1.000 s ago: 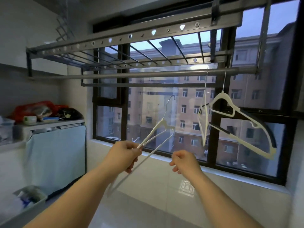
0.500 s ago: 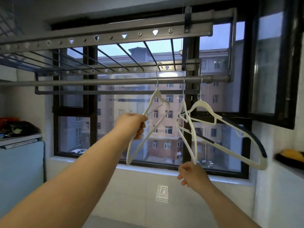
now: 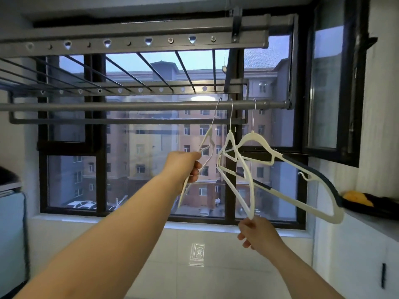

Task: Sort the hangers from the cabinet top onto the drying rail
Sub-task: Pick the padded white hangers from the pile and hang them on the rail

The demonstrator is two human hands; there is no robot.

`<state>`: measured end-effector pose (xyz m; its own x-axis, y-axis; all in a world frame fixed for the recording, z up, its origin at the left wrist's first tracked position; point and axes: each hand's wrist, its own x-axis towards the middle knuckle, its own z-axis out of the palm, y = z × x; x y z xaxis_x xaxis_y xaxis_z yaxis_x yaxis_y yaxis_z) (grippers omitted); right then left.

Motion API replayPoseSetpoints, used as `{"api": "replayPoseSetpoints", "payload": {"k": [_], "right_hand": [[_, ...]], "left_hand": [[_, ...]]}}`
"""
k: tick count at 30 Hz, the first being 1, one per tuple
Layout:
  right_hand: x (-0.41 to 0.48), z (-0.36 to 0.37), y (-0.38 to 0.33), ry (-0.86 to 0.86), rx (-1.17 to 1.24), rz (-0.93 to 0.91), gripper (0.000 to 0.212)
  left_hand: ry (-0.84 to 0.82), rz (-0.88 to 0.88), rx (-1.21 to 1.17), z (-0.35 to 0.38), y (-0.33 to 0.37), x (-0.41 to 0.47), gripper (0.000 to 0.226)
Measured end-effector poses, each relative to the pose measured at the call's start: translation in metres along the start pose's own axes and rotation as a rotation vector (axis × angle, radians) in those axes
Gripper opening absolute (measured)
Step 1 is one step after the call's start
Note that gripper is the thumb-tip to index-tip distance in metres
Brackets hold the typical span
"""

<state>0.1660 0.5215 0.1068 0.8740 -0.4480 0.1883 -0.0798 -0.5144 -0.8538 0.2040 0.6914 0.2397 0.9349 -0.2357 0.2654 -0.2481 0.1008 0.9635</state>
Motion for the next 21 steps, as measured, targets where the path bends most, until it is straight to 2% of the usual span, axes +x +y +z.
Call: {"api": "replayPoseSetpoints", "payload": {"k": [5, 8, 12, 17, 21], "right_hand": [[0.002, 0.001, 0.005, 0.016, -0.035, 0.008, 0.019], [0.003, 0.003, 0.006, 0.027, -0.037, 0.021, 0.02], [0.003, 0.006, 0.004, 0.045, -0.025, 0.04, 0.02], [-0.005, 0.007, 0.007, 0.068, -0.056, 0.03, 0.011], [-0.015, 0.002, 0.012, 0.103, -0.047, 0.07, 0.013]], "left_hand": [[-0.029, -0.053, -0.02, 0.001, -0.013, 0.003, 0.018], [-0.048, -0.029, 0.003, -0.002, -0.017, 0.002, 0.015], [-0.078, 0.005, 0.042, -0.007, -0.018, 0.0, 0.022], [-0.025, 0.069, 0.029, -0.019, -0.034, 0.002, 0.024], [0.078, 0.138, -0.047, -0.029, -0.066, -0.001, 0.024]]}}
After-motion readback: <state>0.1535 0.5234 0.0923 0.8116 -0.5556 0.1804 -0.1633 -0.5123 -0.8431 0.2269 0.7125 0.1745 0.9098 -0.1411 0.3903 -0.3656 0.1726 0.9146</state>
